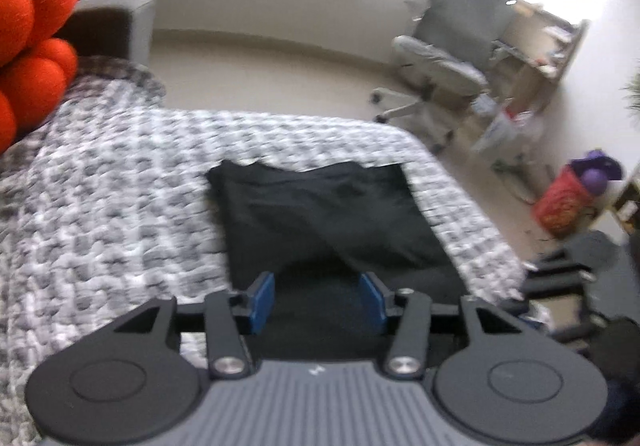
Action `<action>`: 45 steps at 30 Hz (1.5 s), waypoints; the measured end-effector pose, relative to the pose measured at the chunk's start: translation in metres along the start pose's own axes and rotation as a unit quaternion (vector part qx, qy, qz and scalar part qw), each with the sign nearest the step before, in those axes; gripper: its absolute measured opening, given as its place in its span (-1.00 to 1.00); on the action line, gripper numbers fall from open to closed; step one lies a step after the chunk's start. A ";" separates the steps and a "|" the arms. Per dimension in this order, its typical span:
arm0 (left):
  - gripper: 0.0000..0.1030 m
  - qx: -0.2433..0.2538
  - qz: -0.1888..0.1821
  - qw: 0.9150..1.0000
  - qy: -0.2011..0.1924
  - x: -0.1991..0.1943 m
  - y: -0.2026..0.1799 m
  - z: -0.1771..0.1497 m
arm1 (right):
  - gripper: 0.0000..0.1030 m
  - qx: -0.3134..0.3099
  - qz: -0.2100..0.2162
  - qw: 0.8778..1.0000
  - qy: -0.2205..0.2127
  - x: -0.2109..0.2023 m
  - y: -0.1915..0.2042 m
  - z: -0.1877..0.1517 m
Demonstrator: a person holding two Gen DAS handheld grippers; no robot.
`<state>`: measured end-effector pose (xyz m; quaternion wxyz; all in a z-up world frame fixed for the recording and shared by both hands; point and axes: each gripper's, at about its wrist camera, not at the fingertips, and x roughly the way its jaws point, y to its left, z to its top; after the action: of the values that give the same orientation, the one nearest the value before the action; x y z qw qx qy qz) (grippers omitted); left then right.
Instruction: Fold clothes
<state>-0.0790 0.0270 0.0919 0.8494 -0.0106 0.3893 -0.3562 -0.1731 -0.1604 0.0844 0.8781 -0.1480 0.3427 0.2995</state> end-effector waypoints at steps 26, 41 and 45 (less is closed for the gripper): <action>-0.76 0.199 0.032 0.978 0.048 0.025 -0.050 -0.032 | -0.82 0.047 -0.020 0.999 0.009 0.007 -0.026 0.003; -0.77 0.178 0.032 0.983 0.046 0.023 -0.044 -0.026 | -0.49 0.062 -0.031 0.997 0.028 -0.029 -0.040 -0.032; -0.77 0.171 0.029 0.984 0.041 0.020 -0.042 -0.024 | -0.88 0.075 -0.031 0.997 0.019 -0.035 -0.046 -0.036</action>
<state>-0.1111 -0.0101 0.0747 0.8320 0.1608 0.3568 -0.3933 -0.1831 -0.2276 0.0855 0.8888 -0.0986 0.3761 0.2425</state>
